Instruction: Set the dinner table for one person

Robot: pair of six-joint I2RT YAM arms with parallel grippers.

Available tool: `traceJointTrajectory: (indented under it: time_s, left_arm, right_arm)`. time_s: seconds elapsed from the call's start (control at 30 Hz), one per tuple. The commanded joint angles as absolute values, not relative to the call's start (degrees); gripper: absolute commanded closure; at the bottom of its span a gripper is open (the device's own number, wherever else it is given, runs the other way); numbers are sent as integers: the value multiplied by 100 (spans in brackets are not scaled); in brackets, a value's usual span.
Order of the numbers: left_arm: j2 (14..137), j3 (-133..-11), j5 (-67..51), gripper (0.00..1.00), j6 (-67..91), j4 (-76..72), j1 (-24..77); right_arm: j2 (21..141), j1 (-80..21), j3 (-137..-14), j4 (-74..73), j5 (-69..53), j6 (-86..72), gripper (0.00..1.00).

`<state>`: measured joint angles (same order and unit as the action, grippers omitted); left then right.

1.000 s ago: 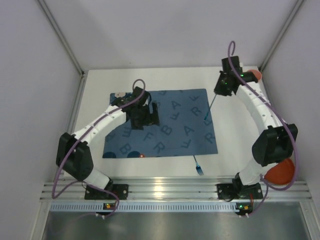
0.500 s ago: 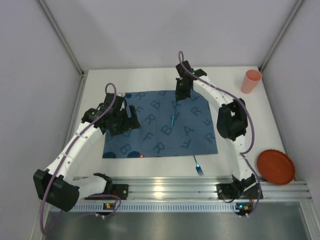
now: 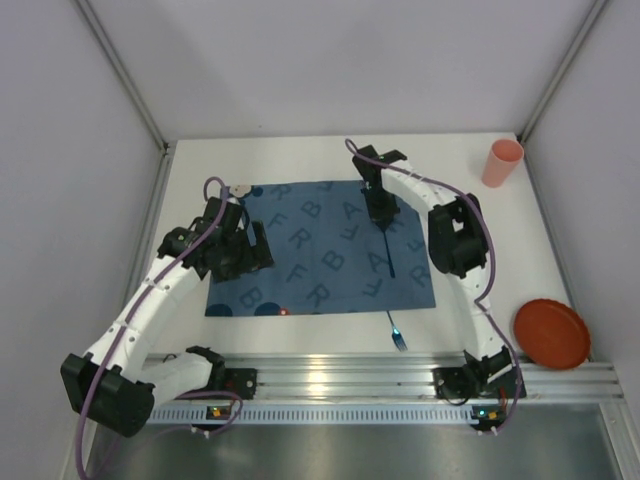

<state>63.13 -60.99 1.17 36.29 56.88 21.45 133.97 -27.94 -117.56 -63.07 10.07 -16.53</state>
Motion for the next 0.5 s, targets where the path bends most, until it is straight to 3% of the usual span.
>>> traceJointTrajectory:
  time_s: [0.0, 0.07, 0.13, 0.17, 0.27, 0.47]
  left_arm:
    - [6205, -6073, 193, 6, 3718, 5748, 2118]
    - [6214, -6091, 185, 6, 3709, 5748, 2127]
    - [6214, -6091, 141, 6, 3718, 5757, 2118]
    - [6223, -6091, 123, 6, 3718, 5757, 2127]
    - [6240, -6100, 26, 7, 3665, 5722, 2118]
    - [6214, -6003, -176, 7, 3542, 5660, 2127]
  right_arm:
    - [12929, -2786, -11287, -6522, 1441, -1424, 100]
    - [12885, -2795, -10961, -6355, 1415, -1476, 100]
    - [12902, -2786, -10907, -6354, 1432, -1529, 73]
    - [12902, -2786, -10899, -6354, 1476, -1616, 40]
    - [12728, -2786, -10881, -6363, 1652, -1748, 20]
    - [11323, -2812, -10118, -6434, 1767, -2056, 13]
